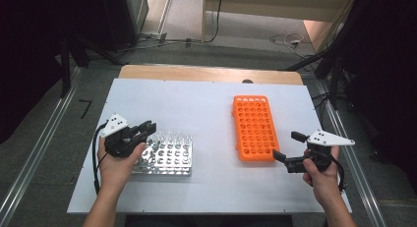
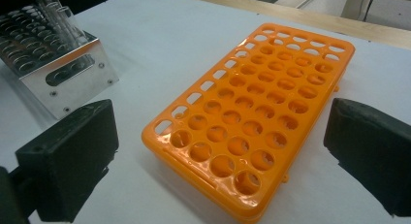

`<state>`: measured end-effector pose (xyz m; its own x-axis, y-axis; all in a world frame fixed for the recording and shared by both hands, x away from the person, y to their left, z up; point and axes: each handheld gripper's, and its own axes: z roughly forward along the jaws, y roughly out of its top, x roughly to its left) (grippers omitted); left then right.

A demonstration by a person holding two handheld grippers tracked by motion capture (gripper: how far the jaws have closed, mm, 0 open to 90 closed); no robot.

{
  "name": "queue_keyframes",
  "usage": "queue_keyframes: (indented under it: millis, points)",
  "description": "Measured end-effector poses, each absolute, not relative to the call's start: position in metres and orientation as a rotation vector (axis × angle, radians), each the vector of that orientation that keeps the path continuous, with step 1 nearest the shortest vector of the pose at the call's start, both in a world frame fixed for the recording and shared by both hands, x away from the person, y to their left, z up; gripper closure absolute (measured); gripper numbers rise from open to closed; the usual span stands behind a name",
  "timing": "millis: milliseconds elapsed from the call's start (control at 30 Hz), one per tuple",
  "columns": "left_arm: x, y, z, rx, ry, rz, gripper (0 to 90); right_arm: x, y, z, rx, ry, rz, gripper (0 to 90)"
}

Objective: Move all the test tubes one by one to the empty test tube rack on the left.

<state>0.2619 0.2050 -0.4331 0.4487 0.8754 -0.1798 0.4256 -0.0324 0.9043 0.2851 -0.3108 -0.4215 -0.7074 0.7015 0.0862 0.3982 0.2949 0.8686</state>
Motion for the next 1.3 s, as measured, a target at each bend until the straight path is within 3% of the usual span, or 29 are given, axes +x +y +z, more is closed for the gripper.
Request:
queue_keyframes:
  millis: [1300]
  points:
    - [0.2660,0.2026,-0.4369,1.727,1.227,0.456,71.2,0.2856,-0.3114,-0.4216,0.997,2.254,1.372,0.0]
